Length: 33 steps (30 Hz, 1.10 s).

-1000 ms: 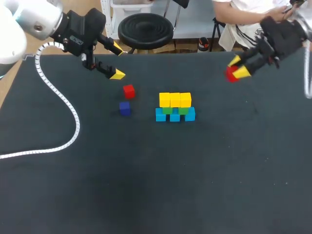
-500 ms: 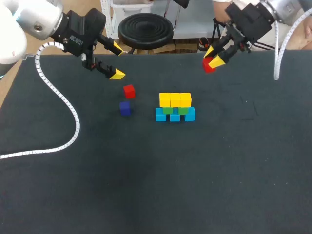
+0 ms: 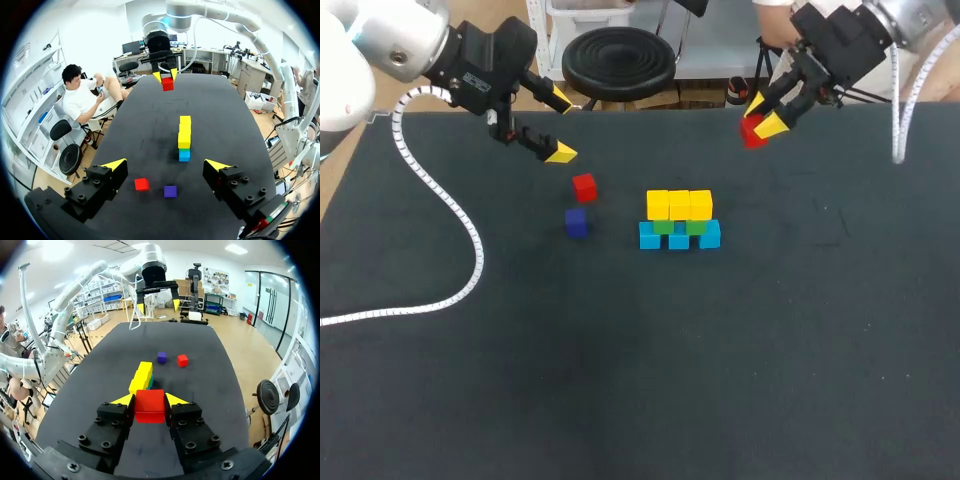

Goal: Place the blue cubes, place green cubes on the blue cubes, place the yellow cubes on the green cubes, then place the red cubes on the yellow cubes, and place purple cube on the red cubes.

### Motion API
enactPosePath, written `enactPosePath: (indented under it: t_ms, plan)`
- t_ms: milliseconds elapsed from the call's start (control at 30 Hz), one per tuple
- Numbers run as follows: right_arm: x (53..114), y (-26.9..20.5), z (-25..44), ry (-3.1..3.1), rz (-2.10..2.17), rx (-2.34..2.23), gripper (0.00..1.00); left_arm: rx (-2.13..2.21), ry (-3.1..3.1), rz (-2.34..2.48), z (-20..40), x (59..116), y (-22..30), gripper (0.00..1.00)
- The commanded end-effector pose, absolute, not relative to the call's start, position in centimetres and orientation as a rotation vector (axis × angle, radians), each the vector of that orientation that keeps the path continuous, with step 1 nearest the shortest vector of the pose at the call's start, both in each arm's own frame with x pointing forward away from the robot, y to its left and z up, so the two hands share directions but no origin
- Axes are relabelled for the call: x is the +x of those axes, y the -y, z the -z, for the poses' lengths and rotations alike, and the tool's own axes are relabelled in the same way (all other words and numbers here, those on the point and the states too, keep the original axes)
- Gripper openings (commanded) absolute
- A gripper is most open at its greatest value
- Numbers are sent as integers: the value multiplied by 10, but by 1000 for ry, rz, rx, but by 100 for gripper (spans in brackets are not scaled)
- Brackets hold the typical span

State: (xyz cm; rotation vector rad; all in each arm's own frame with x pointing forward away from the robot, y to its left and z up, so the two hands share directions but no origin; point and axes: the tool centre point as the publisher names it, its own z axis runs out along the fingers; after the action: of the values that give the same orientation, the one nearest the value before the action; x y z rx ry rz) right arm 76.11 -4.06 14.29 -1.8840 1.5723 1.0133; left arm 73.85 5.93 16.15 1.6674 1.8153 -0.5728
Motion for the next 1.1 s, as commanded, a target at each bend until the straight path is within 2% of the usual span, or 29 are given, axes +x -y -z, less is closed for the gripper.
enactPosePath:
  t_ms: [33,333,900,1100]
  plan:
    - [749,27,-130,-1635,-1075,-1826,0,1667,-1813,573,-161,738,-60,100]
    - [719,39,-153,-1687,-1048,-1611,0,1667,-1813,573,-161,738,-60,100]
    - [691,-30,-129,-1684,-1087,-1621,0,1667,-1813,573,-161,738,-60,100]
    - [685,-39,-115,-1670,-1132,-1613,0,1667,-1813,573,-161,738,-60,100]
